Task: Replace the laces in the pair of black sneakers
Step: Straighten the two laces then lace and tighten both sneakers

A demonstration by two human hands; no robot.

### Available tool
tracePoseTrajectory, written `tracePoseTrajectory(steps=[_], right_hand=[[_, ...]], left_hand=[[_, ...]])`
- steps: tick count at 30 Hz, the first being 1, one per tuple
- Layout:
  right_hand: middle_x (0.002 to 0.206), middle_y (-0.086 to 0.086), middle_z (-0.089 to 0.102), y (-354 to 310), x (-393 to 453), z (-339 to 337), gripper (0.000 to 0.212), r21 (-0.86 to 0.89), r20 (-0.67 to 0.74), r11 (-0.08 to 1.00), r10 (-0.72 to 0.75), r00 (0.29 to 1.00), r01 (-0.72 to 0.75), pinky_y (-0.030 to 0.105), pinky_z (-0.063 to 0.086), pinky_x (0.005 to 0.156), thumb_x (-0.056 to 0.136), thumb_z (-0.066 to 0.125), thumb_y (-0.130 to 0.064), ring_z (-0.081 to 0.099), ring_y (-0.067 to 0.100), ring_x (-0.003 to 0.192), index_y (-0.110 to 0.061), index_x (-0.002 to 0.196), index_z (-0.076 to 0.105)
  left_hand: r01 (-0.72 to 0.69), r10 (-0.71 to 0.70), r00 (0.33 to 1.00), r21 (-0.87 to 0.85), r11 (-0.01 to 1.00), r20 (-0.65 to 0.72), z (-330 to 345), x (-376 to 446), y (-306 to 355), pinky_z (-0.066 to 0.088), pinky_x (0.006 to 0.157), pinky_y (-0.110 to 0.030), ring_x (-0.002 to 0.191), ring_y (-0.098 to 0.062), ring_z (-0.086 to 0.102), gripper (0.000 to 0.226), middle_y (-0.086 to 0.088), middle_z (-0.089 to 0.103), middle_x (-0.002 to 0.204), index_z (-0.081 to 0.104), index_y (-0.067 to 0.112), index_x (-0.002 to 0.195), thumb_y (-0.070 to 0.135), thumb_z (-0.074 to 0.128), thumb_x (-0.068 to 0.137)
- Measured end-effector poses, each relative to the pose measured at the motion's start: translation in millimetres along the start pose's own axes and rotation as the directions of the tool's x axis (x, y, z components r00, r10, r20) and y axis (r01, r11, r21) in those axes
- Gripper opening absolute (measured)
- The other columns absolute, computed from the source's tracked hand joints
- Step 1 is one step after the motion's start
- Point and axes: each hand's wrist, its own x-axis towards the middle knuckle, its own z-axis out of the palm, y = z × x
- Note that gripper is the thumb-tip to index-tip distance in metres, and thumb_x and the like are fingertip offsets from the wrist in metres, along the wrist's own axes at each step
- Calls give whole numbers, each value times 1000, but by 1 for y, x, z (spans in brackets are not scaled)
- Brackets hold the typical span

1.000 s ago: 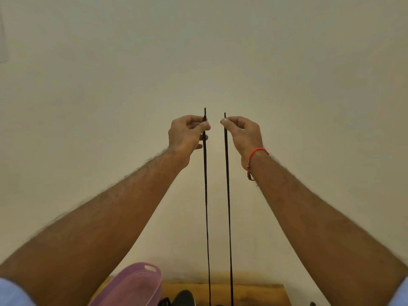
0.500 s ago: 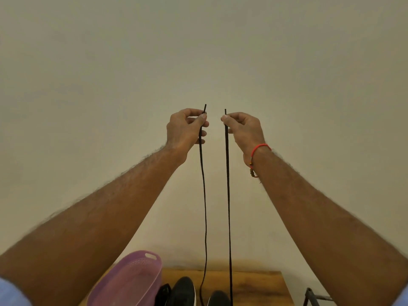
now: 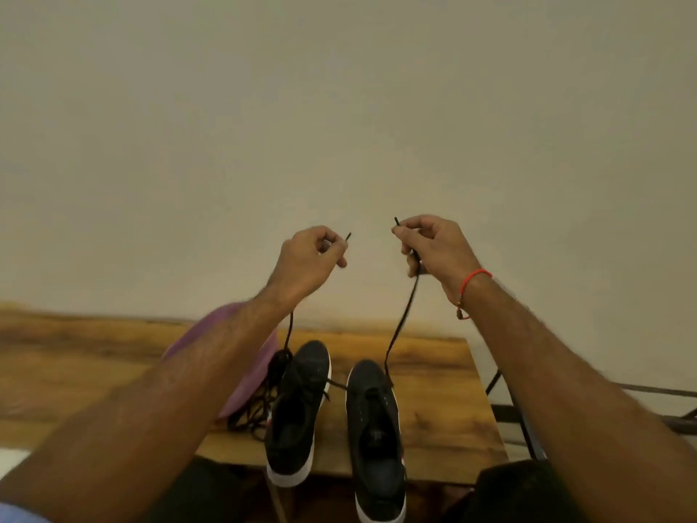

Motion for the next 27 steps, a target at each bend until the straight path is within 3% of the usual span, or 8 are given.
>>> tracePoseTrajectory(steps=[3, 5, 9, 12, 16, 21, 24, 27], right_hand=[[72, 3, 64, 57, -15, 6, 9, -132, 45, 985, 120, 992, -113, 28, 41, 49, 95, 67, -24, 47, 14, 53, -16, 96, 71], [74, 0, 68, 93, -24, 12, 10, -226, 71, 962, 173, 982, -154, 26, 42, 55, 95, 66, -28, 52, 8, 57, -20, 97, 71], [80, -5, 69, 153, -39, 26, 12, -386, 133, 905, 244, 960, -177, 15, 41, 62, 97, 63, -28, 60, 3, 72, -20, 100, 71], [89, -7, 68, 192, -50, 33, 12, -482, 166, 857, 295, 941, -183, 16, 41, 64, 96, 63, -26, 60, 6, 82, -22, 103, 71], [104, -6, 66, 230, -54, 40, 22, -656, 334, 754, 323, 886, -28, 24, 47, 81, 94, 64, -25, 59, 12, 99, -30, 115, 68], [120, -4, 60, 244, -52, 49, 28, -766, 404, 634, 343, 848, 109, 38, 50, 93, 96, 60, -35, 53, 17, 114, -35, 124, 61], [121, -6, 59, 242, -52, 48, 26, -794, 371, 598, 336, 866, 108, 39, 50, 94, 97, 60, -37, 50, 16, 117, -34, 122, 63], [118, -7, 63, 242, -52, 48, 23, -806, 328, 587, 329, 886, 80, 40, 51, 92, 95, 61, -40, 53, 16, 114, -35, 117, 65]], left_hand=[[84, -88, 993, 55, 995, 85, 28, -29, -54, 48, 67, -24, 69, 2, 64, 13, 11, 76, 78, 68, 26, 97, 35, 61, 100], [145, -152, 981, 66, 987, 121, 48, -46, -85, 51, 66, -25, 66, 2, 64, 11, 9, 76, 78, 67, 25, 97, 33, 60, 101], [271, -275, 941, 48, 961, 195, 84, -67, -134, 53, 49, -26, 62, -7, 69, 12, 4, 76, 85, 66, 17, 107, 26, 58, 103], [295, -301, 927, 60, 954, 222, 103, -79, -158, 55, 50, -24, 66, -10, 71, 6, 5, 75, 86, 65, 21, 101, 25, 60, 101], [193, -231, 936, 162, 968, 266, 122, -90, -187, 52, 67, -15, 79, -3, 67, 4, 11, 69, 96, 67, 26, 95, 27, 65, 98], [39, -129, 916, 238, 970, 379, 134, -94, -193, 53, 96, -36, 121, -3, 57, 4, 13, 63, 131, 67, 32, 99, 33, 64, 97], [34, -168, 904, 326, 945, 392, 137, -96, -192, 55, 90, -41, 122, -5, 57, 7, 18, 61, 135, 63, 37, 102, 41, 58, 99], [34, -179, 914, 372, 928, 364, 139, -97, -190, 51, 77, -30, 115, -3, 60, 11, 18, 65, 128, 62, 37, 105, 44, 54, 101]])
